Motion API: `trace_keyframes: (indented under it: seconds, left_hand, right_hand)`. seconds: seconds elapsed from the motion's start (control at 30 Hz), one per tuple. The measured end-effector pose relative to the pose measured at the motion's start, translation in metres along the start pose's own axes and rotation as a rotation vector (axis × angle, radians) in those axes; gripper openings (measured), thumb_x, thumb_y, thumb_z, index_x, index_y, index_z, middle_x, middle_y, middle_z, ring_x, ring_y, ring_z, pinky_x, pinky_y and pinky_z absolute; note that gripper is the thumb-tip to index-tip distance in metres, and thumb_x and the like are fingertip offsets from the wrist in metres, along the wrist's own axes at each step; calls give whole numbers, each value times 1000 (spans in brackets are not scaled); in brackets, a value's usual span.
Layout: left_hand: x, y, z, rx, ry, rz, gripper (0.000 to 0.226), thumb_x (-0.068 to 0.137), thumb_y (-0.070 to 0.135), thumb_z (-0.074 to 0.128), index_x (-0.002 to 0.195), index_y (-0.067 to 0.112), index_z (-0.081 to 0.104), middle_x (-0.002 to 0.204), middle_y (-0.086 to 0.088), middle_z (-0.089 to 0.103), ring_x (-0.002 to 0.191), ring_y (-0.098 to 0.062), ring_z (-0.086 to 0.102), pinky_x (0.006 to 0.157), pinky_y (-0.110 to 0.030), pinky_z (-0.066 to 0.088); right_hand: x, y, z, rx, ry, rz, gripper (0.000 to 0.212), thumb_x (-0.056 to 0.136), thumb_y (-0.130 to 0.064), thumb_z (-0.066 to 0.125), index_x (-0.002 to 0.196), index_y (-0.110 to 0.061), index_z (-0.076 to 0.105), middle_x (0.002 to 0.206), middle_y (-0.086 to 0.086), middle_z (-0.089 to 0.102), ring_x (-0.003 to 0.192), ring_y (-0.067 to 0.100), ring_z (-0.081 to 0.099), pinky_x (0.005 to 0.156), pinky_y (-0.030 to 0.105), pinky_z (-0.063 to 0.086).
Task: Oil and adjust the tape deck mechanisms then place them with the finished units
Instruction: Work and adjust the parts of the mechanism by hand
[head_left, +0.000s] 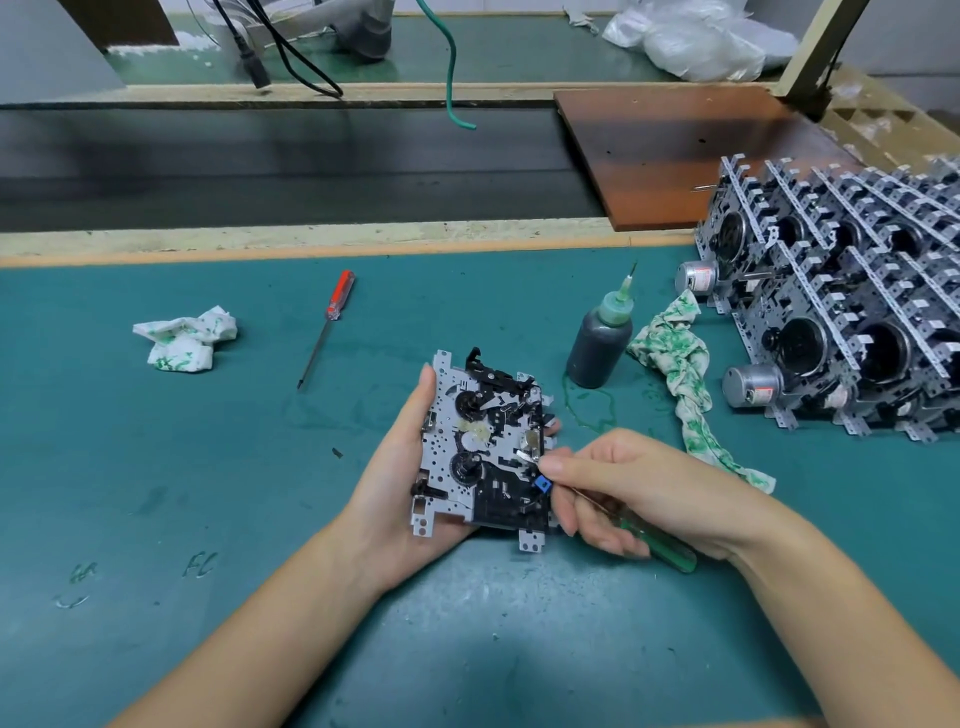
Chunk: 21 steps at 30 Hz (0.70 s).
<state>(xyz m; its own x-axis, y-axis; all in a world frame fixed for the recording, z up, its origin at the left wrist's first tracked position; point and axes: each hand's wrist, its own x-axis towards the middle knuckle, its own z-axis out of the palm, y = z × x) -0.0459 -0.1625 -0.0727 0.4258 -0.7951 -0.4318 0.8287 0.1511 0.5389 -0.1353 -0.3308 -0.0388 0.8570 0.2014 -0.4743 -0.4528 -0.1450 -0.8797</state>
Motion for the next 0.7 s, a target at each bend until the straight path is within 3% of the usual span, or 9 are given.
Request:
trace_keyframes:
  seconds: [0.13, 0.23, 0.4, 0.7]
  left_hand:
    - [0, -1, 1, 19, 16, 5, 73, 90, 64, 31, 118, 7, 65, 126, -18, 61, 117, -30, 59, 96, -40, 50]
    - [0, -2, 2, 25, 42, 24, 72, 90, 65, 32, 117, 8, 66, 124, -18, 62, 114, -29, 61, 93, -38, 52]
    - [0, -4, 6, 42, 69, 54, 67, 88, 63, 35, 113, 11, 69, 120, -16, 65, 110, -27, 64, 87, -36, 55]
    - [1, -6, 7, 88, 97, 87, 65, 90, 62, 35, 113, 12, 69, 121, -15, 65, 112, -27, 63, 94, -39, 47]
  right_hand:
    - [0, 0, 1, 14, 4, 34, 53, 98, -31, 41, 49, -15, 55, 38, 1, 49, 30, 8, 37, 37, 19, 33]
    - [-1, 1, 5, -33, 52, 42, 57, 100, -31, 36, 47, -15, 47, 31, -2, 35, 28, 10, 33, 42, 25, 30]
    - [-1, 1, 5, -109, 83, 56, 58, 100, -35, 34, 46, -12, 38, 28, 0, 26, 23, 10, 25, 35, 13, 26]
    - [-3, 1, -2, -172, 15, 68, 59, 100, -40, 33, 44, -19, 31, 32, -1, 21, 25, 11, 21, 32, 14, 23]
